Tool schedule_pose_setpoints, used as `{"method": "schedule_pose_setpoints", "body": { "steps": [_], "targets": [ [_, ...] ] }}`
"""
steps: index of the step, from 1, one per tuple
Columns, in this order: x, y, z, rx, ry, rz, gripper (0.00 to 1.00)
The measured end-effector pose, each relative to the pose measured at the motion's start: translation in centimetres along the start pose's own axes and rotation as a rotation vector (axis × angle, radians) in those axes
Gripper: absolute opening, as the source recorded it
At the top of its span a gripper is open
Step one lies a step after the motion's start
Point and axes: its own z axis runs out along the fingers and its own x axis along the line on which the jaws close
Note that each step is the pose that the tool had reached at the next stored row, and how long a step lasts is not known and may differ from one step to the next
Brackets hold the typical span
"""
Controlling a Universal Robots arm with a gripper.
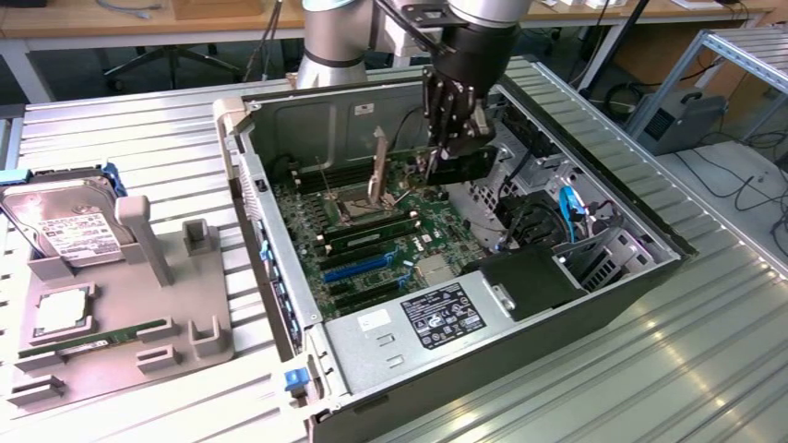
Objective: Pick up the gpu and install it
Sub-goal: 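Insert the gpu into the slot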
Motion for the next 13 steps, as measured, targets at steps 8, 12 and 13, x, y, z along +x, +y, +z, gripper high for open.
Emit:
{"method": "schedule_pose_setpoints", "body": {
  "steps": [8,12,13],
  "targets": [
    [0.12,0.11,0.05,-0.0045,-0.0733,-0.04,0.27],
    [0.65,0.32,0.06,-0.0085,-0.1231,-0.052,0.27],
    [0.83,0.41,0.08,-0.0086,-0.1232,-0.055,0.27]
  ]
}}
